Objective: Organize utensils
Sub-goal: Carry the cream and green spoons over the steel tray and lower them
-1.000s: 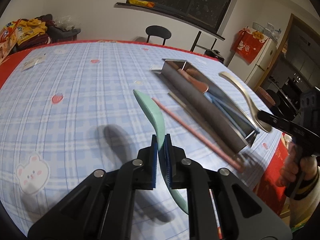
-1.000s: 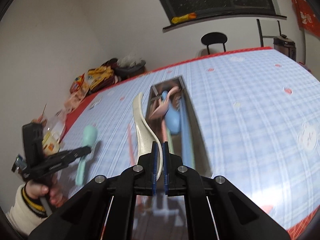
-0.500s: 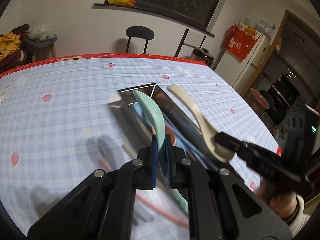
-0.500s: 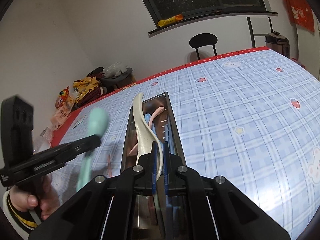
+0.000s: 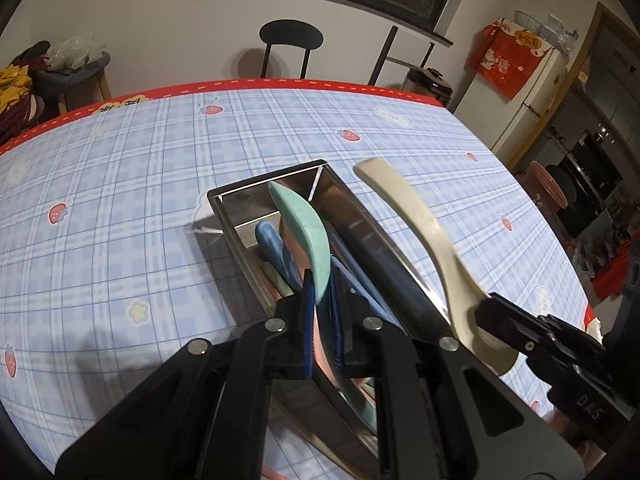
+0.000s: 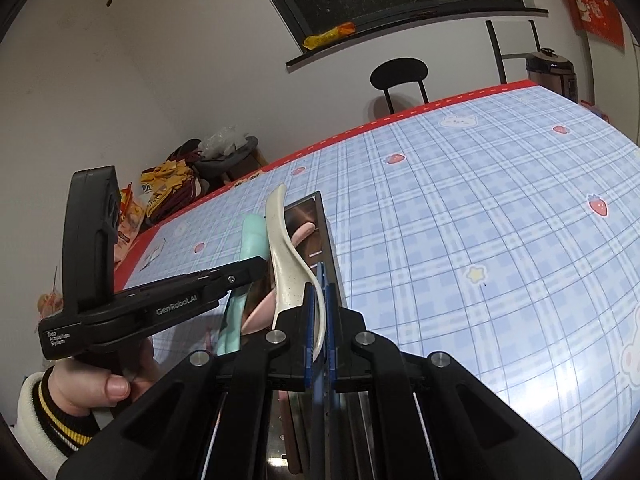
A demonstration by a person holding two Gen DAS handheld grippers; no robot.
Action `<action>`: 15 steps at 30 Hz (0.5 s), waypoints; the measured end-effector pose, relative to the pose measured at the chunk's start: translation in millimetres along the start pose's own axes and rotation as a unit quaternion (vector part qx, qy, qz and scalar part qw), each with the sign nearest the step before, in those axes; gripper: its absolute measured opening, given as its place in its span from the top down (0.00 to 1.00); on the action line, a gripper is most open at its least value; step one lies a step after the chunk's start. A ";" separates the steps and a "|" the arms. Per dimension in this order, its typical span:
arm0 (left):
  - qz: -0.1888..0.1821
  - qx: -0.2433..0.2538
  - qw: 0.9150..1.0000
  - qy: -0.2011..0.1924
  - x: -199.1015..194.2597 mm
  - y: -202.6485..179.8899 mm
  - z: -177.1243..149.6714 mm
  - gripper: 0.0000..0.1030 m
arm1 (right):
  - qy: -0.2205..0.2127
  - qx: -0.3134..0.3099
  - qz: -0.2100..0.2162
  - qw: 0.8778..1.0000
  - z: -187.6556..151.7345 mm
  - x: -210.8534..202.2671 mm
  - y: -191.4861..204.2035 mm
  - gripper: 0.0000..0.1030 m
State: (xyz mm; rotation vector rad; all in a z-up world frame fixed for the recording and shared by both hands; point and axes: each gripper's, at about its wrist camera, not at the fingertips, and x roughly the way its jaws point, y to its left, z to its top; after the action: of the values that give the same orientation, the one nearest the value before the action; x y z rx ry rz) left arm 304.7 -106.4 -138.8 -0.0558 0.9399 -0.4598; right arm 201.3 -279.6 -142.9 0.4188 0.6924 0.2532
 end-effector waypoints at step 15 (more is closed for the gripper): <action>-0.003 -0.011 1.000 0.009 18.1 -4.8 0.6 0.88 | 0.015 0.009 0.002 1.000 -5.6 7.7 -4.7 0.94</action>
State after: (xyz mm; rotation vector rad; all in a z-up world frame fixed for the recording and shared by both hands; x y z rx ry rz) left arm 312.5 -118.2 -151.2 -0.0746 0.9638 -0.4552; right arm 203.7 -279.4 -153.2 0.4341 0.7238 0.2569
